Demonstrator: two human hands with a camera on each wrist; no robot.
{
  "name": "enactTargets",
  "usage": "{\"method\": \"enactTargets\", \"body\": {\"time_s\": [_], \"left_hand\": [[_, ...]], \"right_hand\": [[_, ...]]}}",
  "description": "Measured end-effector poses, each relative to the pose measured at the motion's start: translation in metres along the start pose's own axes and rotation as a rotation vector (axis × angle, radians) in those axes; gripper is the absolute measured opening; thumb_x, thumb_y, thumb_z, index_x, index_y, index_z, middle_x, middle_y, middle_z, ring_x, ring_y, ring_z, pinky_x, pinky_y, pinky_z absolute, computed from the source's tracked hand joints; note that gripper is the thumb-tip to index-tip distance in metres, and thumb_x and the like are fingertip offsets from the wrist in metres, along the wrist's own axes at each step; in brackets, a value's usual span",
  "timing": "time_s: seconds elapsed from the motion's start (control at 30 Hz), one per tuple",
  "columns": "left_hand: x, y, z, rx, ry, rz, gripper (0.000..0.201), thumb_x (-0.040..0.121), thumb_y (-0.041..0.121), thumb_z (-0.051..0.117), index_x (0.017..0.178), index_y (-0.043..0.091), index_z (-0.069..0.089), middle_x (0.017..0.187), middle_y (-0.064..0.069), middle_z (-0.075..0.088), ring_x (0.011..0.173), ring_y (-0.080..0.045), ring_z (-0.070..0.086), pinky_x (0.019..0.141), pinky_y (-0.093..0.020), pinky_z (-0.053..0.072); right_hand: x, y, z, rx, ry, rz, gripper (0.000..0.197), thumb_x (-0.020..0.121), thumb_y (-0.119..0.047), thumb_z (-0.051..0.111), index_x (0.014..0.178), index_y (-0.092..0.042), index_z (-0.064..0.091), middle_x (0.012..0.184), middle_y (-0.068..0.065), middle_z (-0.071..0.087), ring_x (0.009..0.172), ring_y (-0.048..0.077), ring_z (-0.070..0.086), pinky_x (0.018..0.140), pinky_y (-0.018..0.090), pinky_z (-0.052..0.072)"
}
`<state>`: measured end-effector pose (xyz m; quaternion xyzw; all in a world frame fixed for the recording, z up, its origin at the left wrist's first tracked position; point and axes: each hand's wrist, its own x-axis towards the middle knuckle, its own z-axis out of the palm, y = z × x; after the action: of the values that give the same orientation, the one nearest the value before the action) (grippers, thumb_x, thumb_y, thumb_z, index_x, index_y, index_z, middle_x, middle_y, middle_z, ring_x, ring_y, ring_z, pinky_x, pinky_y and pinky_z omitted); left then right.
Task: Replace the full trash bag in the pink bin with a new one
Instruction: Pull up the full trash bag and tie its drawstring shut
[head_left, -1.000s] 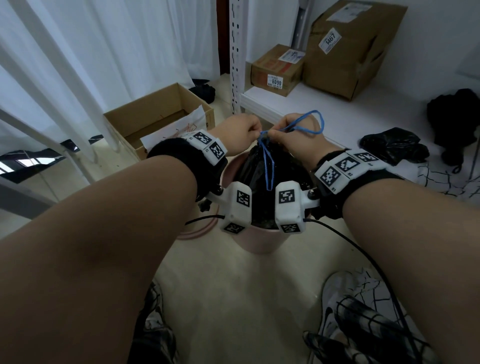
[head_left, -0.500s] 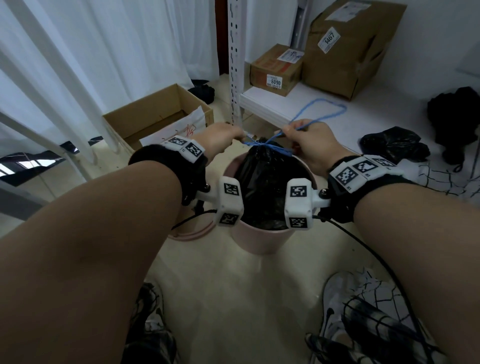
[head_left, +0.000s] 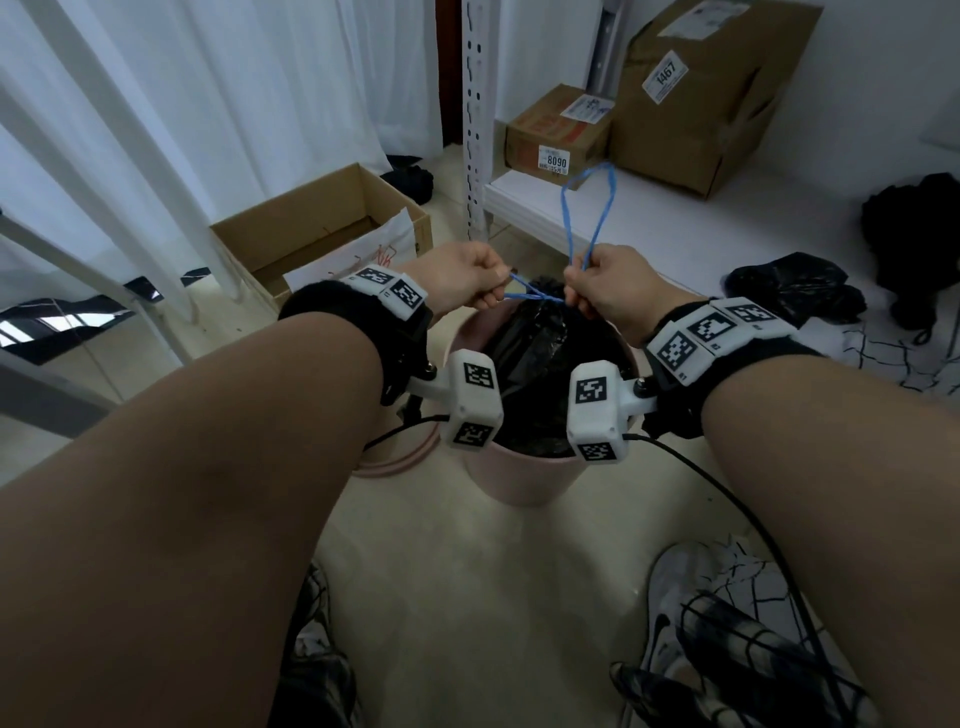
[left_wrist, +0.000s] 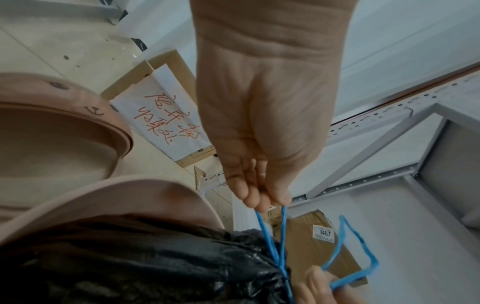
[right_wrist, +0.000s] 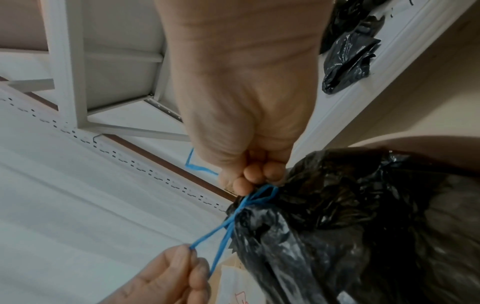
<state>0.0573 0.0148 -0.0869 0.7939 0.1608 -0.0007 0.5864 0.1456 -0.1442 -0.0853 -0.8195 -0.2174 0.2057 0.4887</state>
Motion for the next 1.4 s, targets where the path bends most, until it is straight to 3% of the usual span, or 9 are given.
{"method": "enactTargets", "body": {"time_s": [0.37,0.5,0.6,0.73,0.83,0.93,1.13,1.3,1.4], "left_hand": [[-0.001,0.034,-0.001,0.271,0.114,0.110,0.024,0.089,0.029,0.063,0.066,0.020,0.060,0.055,0.011,0.054,0.041,0.008,0.046,0.046,-0.007,0.032],[0.000,0.043,0.007,0.376,0.130,0.182,0.022,0.086,0.023,0.067,0.067,0.012,0.063,0.068,0.004,0.056,0.052,0.007,0.054,0.054,-0.007,0.040],[0.000,0.043,0.006,0.384,0.152,0.222,0.016,0.086,0.019,0.067,0.083,0.003,0.069,0.093,-0.005,0.061,0.071,0.017,0.055,0.063,-0.001,0.038],[-0.002,0.044,0.005,0.373,0.139,0.208,0.021,0.085,0.023,0.068,0.092,0.003,0.072,0.130,-0.002,0.057,0.119,-0.001,0.047,0.088,-0.009,0.028],[-0.004,0.043,0.006,0.308,0.102,0.172,0.024,0.087,0.023,0.065,0.092,0.000,0.069,0.114,-0.004,0.064,0.108,-0.007,0.055,0.084,-0.010,0.043],[-0.004,0.036,0.007,0.345,0.143,0.140,0.026,0.095,0.033,0.050,0.091,0.007,0.055,0.092,-0.011,0.064,0.087,-0.022,0.058,0.087,-0.034,0.048],[-0.010,0.027,0.008,0.404,-0.042,-0.031,0.050,0.103,0.039,0.022,0.076,0.010,0.053,0.070,-0.011,0.059,0.062,-0.017,0.057,0.072,-0.023,0.049],[-0.003,0.018,0.006,0.411,0.087,-0.167,0.046,0.100,0.041,0.033,0.067,0.011,0.045,0.057,-0.006,0.041,0.049,-0.018,0.042,0.058,-0.031,0.041],[-0.006,0.022,-0.005,0.709,0.169,-0.160,0.050,0.099,0.039,0.039,0.058,0.010,0.038,0.055,-0.004,0.039,0.049,-0.014,0.037,0.051,-0.027,0.033]], "right_hand": [[0.006,-0.019,0.008,-0.139,-0.045,-0.031,0.033,0.091,-0.003,0.046,0.062,-0.007,0.060,0.058,0.003,0.052,0.044,0.006,0.045,0.048,0.016,0.036],[-0.002,-0.031,0.012,-0.285,-0.184,-0.132,0.016,0.085,-0.010,0.061,0.089,0.005,0.066,0.067,0.003,0.052,0.063,0.014,0.048,0.050,0.011,0.036],[-0.006,-0.029,0.013,-0.206,-0.187,-0.196,0.019,0.081,-0.020,0.072,0.089,-0.003,0.068,0.075,0.002,0.057,0.075,0.014,0.053,0.059,0.014,0.039],[-0.005,-0.023,0.018,-0.144,-0.190,-0.166,0.022,0.080,-0.023,0.073,0.091,-0.004,0.069,0.076,-0.001,0.062,0.070,0.006,0.056,0.060,0.009,0.042],[-0.002,-0.024,0.019,-0.183,-0.161,-0.160,0.017,0.089,-0.021,0.062,0.088,-0.006,0.069,0.068,-0.005,0.059,0.063,-0.001,0.052,0.054,0.003,0.039],[-0.002,-0.027,0.015,-0.248,-0.145,-0.179,0.037,0.098,-0.028,0.046,0.072,-0.009,0.063,0.052,-0.012,0.055,0.049,-0.004,0.050,0.047,0.004,0.035],[-0.002,-0.024,0.007,-0.228,-0.224,-0.155,0.042,0.100,-0.031,0.041,0.069,-0.011,0.062,0.063,-0.001,0.053,0.057,0.007,0.046,0.053,0.009,0.035],[-0.003,-0.020,-0.003,-0.150,-0.220,-0.088,0.046,0.100,-0.028,0.042,0.060,-0.018,0.063,0.067,0.005,0.065,0.067,0.010,0.055,0.064,0.016,0.038],[0.001,-0.014,-0.007,-0.153,-0.181,-0.057,0.039,0.100,-0.025,0.041,0.082,-0.007,0.071,0.061,-0.007,0.065,0.052,-0.007,0.054,0.062,0.015,0.034]]}}
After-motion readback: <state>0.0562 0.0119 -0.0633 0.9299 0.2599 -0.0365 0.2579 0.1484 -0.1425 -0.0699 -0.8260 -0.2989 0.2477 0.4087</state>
